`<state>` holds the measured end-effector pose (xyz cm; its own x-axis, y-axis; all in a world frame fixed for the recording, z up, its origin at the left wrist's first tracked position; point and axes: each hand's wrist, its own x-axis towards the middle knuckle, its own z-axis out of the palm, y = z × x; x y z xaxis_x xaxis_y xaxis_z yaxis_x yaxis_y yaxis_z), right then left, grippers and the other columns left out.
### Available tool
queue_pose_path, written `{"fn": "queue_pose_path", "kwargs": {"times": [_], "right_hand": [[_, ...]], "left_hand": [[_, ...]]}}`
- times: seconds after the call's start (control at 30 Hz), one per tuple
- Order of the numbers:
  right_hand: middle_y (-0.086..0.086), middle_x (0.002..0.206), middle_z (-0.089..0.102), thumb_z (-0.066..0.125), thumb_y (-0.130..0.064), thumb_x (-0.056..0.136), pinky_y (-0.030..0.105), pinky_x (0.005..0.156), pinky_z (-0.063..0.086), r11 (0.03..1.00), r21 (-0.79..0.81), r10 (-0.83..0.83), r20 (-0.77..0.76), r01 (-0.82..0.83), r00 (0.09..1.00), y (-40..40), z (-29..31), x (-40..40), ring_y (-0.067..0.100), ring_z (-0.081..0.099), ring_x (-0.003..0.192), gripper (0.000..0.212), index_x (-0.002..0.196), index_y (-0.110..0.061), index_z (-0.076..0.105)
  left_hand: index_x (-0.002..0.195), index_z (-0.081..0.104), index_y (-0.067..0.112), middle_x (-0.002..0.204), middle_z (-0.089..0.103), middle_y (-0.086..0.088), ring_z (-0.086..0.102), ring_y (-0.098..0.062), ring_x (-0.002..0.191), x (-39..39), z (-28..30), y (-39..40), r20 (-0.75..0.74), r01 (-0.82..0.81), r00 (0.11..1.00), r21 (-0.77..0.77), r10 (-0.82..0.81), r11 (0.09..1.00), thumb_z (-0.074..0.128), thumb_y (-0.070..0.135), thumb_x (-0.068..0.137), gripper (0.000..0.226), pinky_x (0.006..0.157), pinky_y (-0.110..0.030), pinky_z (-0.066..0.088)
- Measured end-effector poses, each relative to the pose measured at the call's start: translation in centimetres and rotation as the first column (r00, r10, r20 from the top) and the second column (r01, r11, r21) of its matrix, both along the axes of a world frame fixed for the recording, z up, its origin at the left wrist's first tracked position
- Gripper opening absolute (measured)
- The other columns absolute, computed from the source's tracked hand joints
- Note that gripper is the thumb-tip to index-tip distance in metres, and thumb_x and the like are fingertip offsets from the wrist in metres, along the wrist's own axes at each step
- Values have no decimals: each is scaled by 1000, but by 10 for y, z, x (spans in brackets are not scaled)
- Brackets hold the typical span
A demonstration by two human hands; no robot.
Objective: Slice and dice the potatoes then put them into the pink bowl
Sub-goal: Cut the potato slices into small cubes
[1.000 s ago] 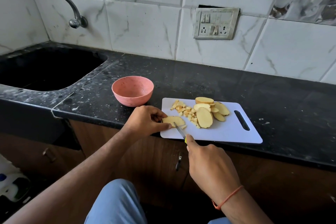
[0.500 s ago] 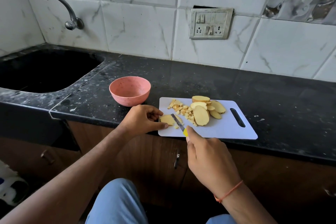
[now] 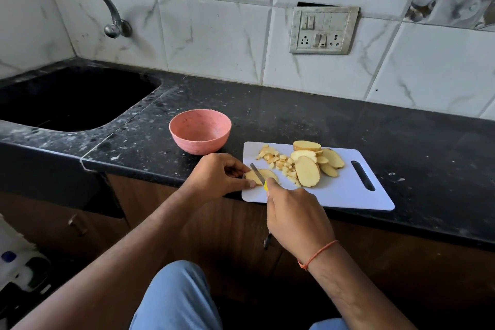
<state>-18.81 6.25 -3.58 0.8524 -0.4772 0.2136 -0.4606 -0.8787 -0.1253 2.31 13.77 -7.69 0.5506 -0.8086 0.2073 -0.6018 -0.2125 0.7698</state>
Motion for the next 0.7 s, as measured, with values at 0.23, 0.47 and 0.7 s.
{"fn": "queue_pose_path", "kwargs": {"times": [0.23,0.47,0.7], "right_hand": [[2,93,70,43,-27,109,26,57,43,1000,-17,13,-48,-13,999,0,-2,-1,15,63,77,53,161,-23,32],[-4,78,59,40,-30,111,25,55,47,1000,10,-8,-89,9,996,10,0,-36,12,59,68,54,162,-29,26],[-8,65,40,35,-33,112,19,47,27,999,34,-21,-98,24,995,20,7,-66,8,41,53,54,164,-30,20]], "left_hand": [[102,85,27,88,76,17,72,-4,81,-1,-2,0,30,-13,999,-19,14,1000,97,46,69,40,73,-25,61],[101,85,27,89,75,16,71,-3,81,-5,0,0,43,-23,999,-28,25,999,97,44,70,38,69,-16,56],[103,84,27,88,76,14,70,-2,80,-8,-2,1,17,-53,998,-17,53,998,97,48,69,41,67,-15,54]]}}
